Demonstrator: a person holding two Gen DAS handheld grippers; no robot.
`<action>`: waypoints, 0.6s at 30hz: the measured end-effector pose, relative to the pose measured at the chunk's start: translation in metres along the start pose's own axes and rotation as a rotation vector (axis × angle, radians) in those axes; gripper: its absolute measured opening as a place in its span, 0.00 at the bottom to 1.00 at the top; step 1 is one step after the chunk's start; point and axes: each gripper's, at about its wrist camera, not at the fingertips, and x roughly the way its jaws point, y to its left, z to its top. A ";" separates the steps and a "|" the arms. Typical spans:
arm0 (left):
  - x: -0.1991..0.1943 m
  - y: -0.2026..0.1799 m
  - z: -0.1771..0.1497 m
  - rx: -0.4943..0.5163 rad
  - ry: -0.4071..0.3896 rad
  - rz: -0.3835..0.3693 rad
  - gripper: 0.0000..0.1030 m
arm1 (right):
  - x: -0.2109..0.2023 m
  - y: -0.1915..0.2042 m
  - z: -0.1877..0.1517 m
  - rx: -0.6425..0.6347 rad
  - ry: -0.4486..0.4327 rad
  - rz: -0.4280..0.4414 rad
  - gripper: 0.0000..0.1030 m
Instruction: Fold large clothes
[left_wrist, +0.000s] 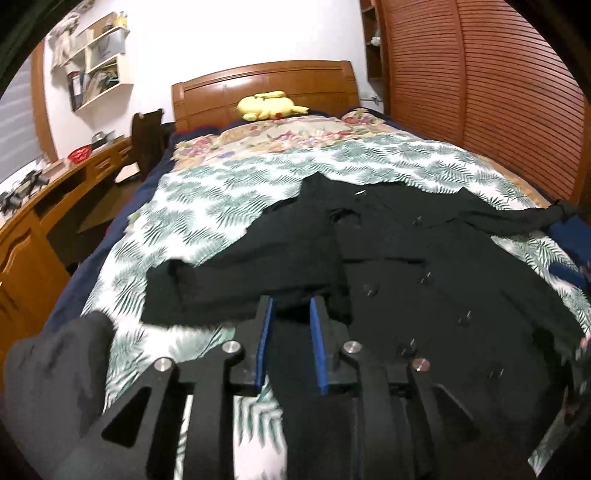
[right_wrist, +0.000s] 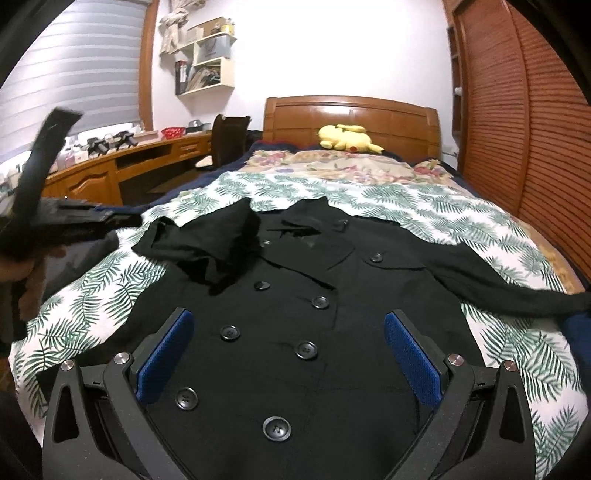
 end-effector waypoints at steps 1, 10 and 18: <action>-0.005 0.004 -0.009 -0.003 -0.003 0.012 0.21 | 0.003 0.003 0.003 -0.003 0.002 0.006 1.00; -0.029 0.049 -0.058 -0.085 -0.037 0.092 0.39 | 0.048 0.053 0.042 -0.110 0.036 0.050 1.00; -0.046 0.096 -0.067 -0.147 -0.081 0.123 0.53 | 0.113 0.110 0.070 -0.193 0.118 0.175 1.00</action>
